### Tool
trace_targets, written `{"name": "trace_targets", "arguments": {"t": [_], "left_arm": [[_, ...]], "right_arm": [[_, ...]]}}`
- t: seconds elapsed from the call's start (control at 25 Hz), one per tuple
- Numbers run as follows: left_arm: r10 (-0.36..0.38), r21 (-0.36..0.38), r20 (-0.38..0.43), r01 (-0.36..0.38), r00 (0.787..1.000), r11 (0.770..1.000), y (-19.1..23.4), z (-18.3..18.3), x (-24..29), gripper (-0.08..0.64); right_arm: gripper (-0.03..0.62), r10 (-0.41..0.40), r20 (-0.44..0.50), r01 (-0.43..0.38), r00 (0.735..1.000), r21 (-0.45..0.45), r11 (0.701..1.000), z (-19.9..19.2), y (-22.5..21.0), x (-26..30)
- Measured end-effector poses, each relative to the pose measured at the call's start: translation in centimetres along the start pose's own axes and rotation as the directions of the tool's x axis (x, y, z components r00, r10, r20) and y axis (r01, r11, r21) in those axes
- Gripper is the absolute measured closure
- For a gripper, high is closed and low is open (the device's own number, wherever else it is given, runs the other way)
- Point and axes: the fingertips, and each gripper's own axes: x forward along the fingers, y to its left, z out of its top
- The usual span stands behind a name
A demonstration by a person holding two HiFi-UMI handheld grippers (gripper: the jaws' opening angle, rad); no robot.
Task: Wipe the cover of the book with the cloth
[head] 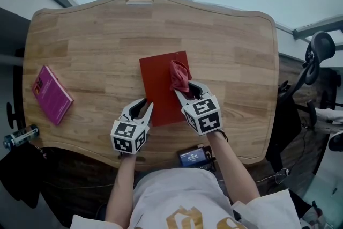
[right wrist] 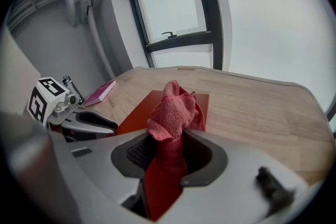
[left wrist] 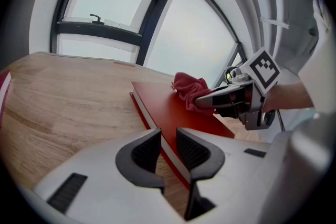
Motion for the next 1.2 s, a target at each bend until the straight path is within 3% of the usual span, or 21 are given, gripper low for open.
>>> {"name": "trace_targets", "arguments": {"t": [1.2], "left_arm": [[-0.004, -0.002, 0.008, 0.004, 1.0, 1.0, -0.1, 0.0, 0.0, 0.463]], "right_arm": [[0.448, 0.061, -0.006, -0.06, 0.998, 0.073, 0.996, -3.8, 4.2, -2.3]]}}
